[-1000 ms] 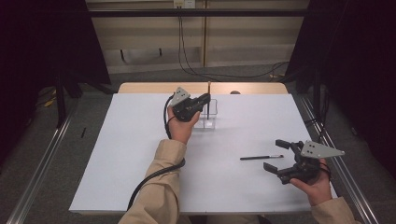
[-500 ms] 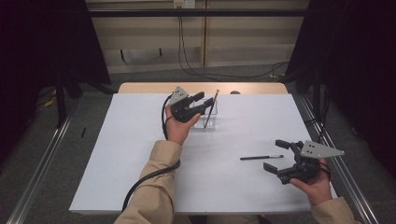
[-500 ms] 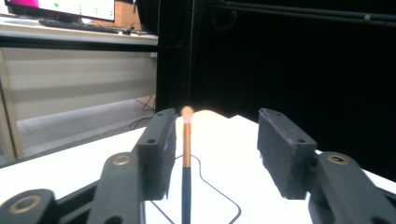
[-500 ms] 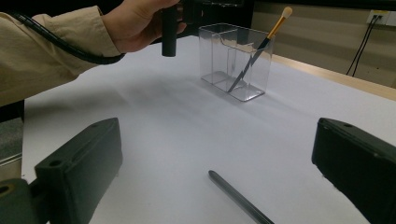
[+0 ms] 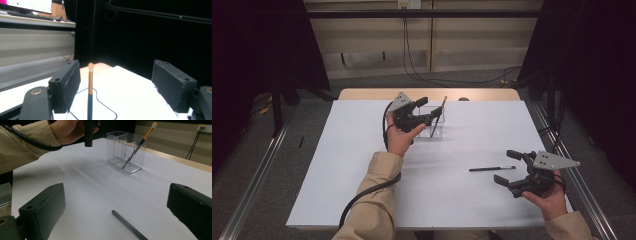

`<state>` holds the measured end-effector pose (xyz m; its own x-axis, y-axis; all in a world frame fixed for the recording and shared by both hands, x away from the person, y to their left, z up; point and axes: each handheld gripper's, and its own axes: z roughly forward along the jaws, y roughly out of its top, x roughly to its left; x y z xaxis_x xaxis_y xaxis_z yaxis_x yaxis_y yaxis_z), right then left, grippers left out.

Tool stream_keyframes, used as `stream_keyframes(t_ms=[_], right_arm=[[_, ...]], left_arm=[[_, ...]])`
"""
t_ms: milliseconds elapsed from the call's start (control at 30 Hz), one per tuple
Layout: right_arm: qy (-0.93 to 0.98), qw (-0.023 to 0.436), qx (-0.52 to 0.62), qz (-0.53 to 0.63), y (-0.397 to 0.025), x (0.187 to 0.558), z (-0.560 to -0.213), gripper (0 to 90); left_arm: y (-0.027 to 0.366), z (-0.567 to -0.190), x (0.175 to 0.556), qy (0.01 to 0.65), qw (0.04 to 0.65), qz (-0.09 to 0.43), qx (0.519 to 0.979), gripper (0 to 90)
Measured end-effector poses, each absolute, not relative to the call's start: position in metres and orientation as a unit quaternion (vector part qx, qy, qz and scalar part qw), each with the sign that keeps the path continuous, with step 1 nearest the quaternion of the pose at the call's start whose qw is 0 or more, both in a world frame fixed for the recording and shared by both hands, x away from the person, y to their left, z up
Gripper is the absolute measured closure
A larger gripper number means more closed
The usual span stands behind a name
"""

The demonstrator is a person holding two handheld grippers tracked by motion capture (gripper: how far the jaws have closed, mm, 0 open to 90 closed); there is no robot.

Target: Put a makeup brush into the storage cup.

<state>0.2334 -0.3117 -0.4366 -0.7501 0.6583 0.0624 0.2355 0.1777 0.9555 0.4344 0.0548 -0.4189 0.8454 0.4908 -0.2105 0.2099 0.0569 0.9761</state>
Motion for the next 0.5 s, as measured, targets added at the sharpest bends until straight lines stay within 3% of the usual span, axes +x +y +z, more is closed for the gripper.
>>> stream_keyframes(t_ms=[500], right_arm=[[0.745, 0.189, 0.301, 0.565, -0.311, 0.233, -0.436, 1.3]], left_arm=[[0.069, -0.413, 0.426, 0.254, 0.668, 0.097, 0.693, 7.8]])
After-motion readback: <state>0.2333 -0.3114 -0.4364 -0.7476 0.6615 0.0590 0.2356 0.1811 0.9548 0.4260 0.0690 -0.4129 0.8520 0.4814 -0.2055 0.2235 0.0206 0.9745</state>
